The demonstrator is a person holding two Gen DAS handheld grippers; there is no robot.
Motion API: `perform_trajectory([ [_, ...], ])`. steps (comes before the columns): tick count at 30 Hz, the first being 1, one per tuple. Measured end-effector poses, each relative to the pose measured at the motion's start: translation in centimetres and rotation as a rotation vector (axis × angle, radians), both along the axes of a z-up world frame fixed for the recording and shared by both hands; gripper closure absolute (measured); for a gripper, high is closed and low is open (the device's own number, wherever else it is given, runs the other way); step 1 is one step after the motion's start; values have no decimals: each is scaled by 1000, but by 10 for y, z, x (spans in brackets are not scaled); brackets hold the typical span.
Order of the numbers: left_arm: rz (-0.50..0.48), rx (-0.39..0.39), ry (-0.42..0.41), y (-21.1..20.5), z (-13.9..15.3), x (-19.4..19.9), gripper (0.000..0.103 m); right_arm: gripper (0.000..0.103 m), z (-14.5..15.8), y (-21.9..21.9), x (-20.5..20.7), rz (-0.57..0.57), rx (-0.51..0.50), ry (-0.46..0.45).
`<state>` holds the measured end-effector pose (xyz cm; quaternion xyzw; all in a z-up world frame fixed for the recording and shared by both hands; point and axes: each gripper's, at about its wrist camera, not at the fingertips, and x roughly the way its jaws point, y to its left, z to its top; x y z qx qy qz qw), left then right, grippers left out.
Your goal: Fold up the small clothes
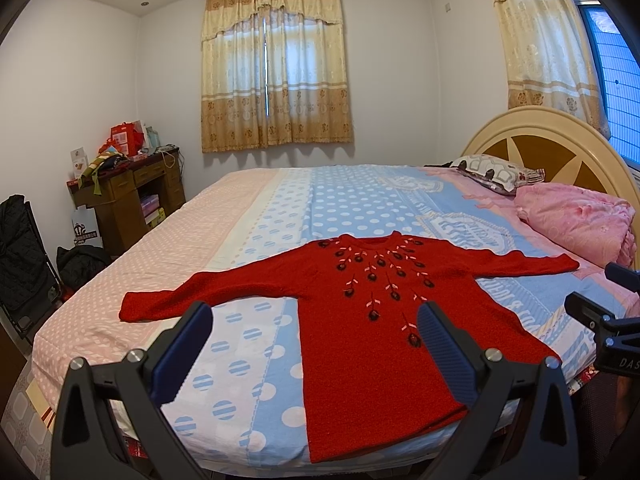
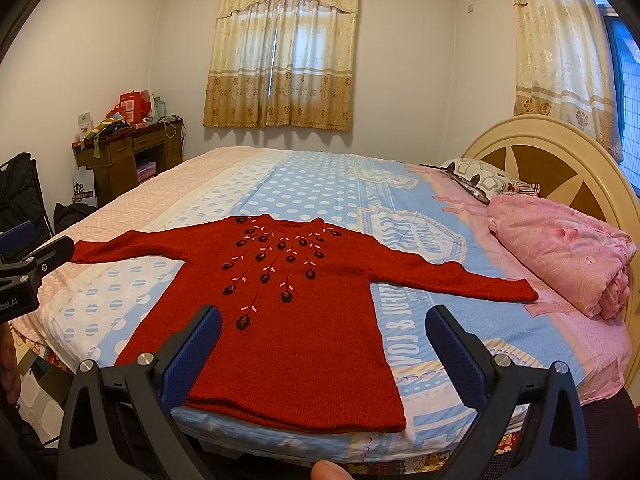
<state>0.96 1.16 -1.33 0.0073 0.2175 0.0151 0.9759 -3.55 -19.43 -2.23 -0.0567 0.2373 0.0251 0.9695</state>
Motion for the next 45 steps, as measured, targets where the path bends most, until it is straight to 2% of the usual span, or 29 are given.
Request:
perform_trajectory([
  [14, -7, 10, 31, 4, -11, 7, 0, 1, -14, -1, 11, -9, -10, 32],
  [24, -22, 53, 102, 5, -30, 45, 0, 1, -46, -21, 51, -43, -17, 107],
  [29, -37, 94, 140, 2, -40, 78, 0, 1, -67, -50, 83, -109, -4, 171],
  [33, -88, 97, 172, -1, -45, 105, 0, 1, -80, -79, 108, -168, 22, 211],
  [40, -134, 85, 219, -8, -54, 159, 0, 1, -91, -151, 149, -289, 99, 263],
  [45, -115, 99, 263, -10, -70, 198, 0, 1, -99, -208, 174, -396, 166, 289],
])
